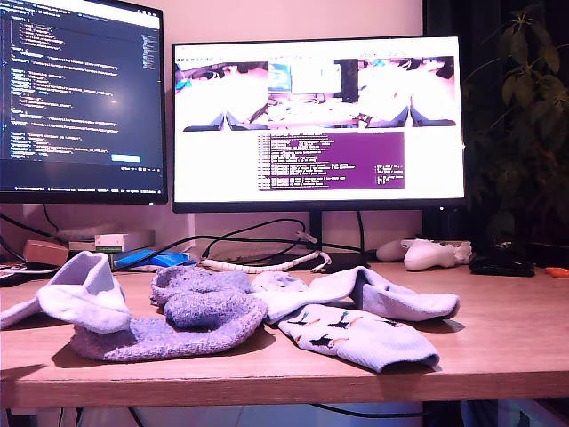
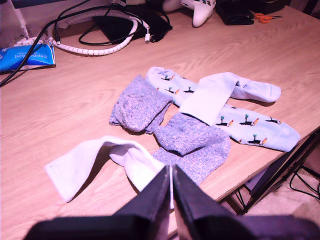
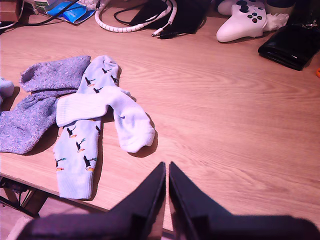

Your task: Pair up the socks based on colour and pattern, by placing them on top of one another

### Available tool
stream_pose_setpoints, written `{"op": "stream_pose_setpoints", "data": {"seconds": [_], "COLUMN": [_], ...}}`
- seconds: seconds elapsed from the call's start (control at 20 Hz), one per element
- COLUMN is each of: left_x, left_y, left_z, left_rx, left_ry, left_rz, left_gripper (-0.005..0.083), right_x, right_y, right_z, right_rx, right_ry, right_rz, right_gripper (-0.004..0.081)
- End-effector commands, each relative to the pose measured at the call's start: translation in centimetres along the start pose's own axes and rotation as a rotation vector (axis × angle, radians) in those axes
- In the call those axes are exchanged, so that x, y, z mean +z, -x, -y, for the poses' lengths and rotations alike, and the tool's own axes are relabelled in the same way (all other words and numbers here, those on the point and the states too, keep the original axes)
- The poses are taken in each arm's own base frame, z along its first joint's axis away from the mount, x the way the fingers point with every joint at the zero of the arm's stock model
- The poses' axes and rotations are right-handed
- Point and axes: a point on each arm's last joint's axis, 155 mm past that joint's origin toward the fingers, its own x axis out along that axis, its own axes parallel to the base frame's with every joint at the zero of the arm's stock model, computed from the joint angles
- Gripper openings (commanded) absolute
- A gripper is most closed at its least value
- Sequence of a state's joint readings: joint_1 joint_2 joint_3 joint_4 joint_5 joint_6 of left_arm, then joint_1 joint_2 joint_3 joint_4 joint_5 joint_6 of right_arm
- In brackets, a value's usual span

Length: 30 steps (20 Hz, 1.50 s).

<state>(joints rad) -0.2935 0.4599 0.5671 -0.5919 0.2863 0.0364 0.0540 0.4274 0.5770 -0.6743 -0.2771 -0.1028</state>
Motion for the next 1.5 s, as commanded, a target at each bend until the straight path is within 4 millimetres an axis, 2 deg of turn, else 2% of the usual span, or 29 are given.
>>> {"op": "stream_pose_setpoints", "data": {"seconds": [0.0, 0.55, 0.65, 0.8, 0.95, 1.1, 1.35, 1.4, 1.45], "left_x": [-2.0, -1.9, -1.4, -0.3, 0.7, 0.9, -0.4, -0.7, -0.9], "left_y": [-0.1, -0.1, -0.2, -0.6, -1.3, -2.5, -4.6, -5.0, -5.3], "left_z": [0.1, 0.1, 0.5, 1.7, 2.8, 3.3, 5.1, 5.3, 5.4], "left_rx": [-0.004, -0.005, -0.027, -0.102, -0.168, -0.201, -0.283, -0.292, -0.298], "left_ry": [0.015, 0.015, 0.010, 0.016, 0.002, -0.008, -0.015, -0.016, -0.018], "left_rz": [-0.069, -0.068, -0.048, -0.016, 0.010, -0.003, -0.081, -0.095, -0.105], "left_gripper": [-0.0019, -0.0019, -0.0019, -0.0019, -0.0019, -0.0019, -0.0019, -0.0019, -0.0019], "right_x": [-0.4, -0.3, -0.1, -0.2, -1.8, -3.0, -6.2, -7.1, -7.9], "right_y": [-0.3, -0.3, -0.4, -1.0, -3.0, -5.5, -8.8, -9.2, -9.6], "right_z": [0.0, -0.1, -0.3, -1.5, -2.5, -3.4, -5.6, -5.9, -6.1], "right_rx": [0.004, 0.008, 0.018, 0.094, 0.162, 0.216, 0.334, 0.343, 0.358], "right_ry": [-0.024, -0.023, -0.037, -0.046, -0.042, 0.005, 0.222, 0.253, 0.341], "right_rz": [-0.006, -0.004, 0.002, -0.015, -0.124, -0.204, -0.331, -0.363, -0.384], "right_gripper": [-0.0013, -0.0013, -0.0013, -0.0013, -0.0013, -0.0013, -0.0012, 0.0004, 0.0057]}}
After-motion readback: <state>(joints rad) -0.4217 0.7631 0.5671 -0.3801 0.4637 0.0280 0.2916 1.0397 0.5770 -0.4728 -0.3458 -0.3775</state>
